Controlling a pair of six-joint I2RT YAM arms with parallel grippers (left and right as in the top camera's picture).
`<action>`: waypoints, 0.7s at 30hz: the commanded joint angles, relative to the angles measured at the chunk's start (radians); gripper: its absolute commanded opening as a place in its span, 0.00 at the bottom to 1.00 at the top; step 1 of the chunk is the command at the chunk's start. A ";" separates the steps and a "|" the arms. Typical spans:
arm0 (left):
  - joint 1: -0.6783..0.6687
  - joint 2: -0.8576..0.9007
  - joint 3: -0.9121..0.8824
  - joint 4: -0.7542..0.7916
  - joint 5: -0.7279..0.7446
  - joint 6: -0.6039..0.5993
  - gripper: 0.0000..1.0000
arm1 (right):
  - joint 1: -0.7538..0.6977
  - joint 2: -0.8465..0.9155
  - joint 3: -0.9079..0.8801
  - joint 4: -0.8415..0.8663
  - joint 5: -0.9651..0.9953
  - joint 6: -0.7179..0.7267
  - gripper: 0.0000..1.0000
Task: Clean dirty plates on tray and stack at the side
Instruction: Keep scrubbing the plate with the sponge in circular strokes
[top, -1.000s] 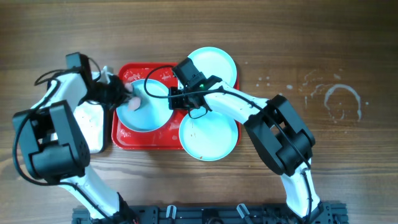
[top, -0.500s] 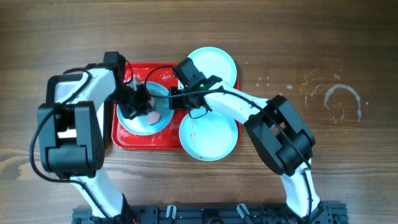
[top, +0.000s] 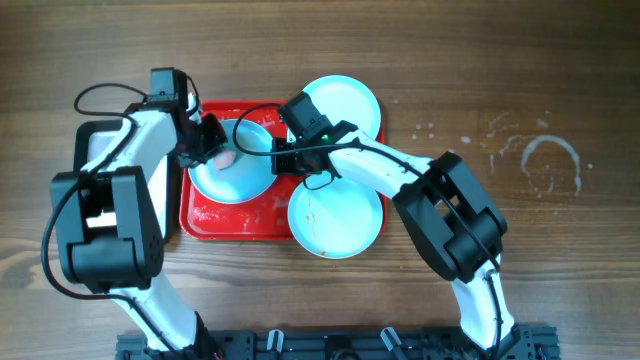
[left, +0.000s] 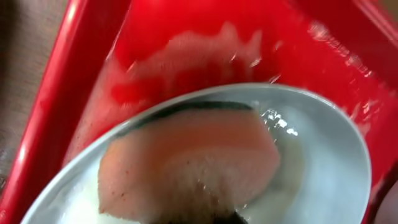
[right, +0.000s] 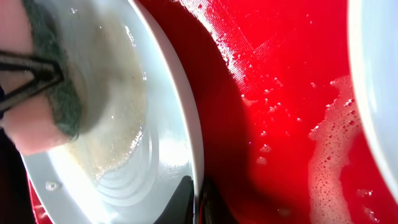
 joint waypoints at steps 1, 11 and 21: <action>-0.052 0.067 -0.016 0.047 -0.107 -0.020 0.04 | -0.002 0.035 -0.013 -0.016 0.007 -0.024 0.04; -0.214 0.066 -0.016 -0.113 0.090 0.269 0.04 | -0.001 0.035 -0.013 -0.015 0.007 -0.026 0.04; -0.061 0.067 -0.016 -0.105 -0.172 0.103 0.04 | -0.001 0.035 -0.013 -0.015 0.007 -0.026 0.04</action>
